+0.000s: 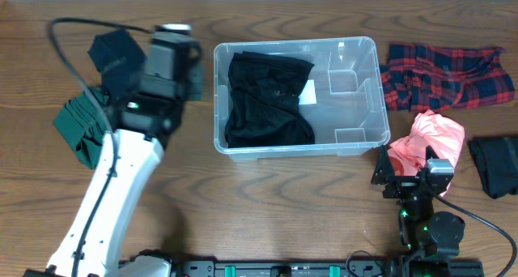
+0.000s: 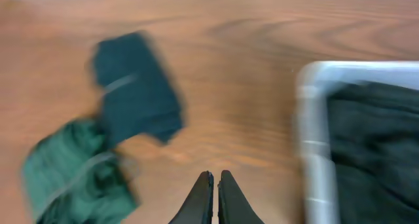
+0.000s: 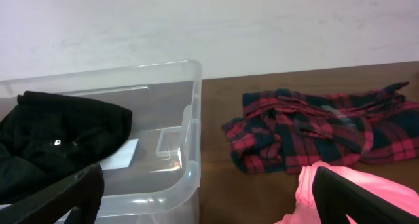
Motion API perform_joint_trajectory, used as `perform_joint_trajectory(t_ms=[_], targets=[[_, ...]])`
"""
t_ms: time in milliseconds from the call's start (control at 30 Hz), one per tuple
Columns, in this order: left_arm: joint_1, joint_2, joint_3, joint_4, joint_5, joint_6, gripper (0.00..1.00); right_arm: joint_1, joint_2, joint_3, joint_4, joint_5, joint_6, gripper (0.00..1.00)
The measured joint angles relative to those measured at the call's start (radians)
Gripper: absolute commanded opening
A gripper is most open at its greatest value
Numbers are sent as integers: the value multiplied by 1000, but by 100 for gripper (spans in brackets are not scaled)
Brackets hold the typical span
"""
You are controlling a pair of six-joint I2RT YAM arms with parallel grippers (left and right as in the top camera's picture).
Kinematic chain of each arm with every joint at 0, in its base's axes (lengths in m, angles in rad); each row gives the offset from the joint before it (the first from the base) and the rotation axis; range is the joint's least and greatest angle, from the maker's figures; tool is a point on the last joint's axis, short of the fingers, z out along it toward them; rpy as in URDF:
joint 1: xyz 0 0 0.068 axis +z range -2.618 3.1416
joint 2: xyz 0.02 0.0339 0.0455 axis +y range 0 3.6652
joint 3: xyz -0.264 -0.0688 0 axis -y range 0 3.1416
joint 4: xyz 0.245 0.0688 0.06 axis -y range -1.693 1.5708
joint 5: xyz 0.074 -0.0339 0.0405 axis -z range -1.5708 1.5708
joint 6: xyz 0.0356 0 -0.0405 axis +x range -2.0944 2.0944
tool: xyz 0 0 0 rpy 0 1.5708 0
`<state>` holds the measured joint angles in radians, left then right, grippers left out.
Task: Pack container
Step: 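Withdraw the left gripper back toward the green garment, then grasp the taped dark green garment with the left gripper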
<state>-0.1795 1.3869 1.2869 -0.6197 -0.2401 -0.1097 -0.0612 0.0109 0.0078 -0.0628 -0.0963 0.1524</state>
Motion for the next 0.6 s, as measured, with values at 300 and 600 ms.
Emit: perform_joint_trajectory(t_ms=[300, 600], targets=[[275, 14, 0, -36, -29, -102, 77, 0, 0, 0, 0, 0, 0, 99], [373, 184, 0, -35, -29, -122, 80, 0, 0, 0, 0, 0, 0, 99]])
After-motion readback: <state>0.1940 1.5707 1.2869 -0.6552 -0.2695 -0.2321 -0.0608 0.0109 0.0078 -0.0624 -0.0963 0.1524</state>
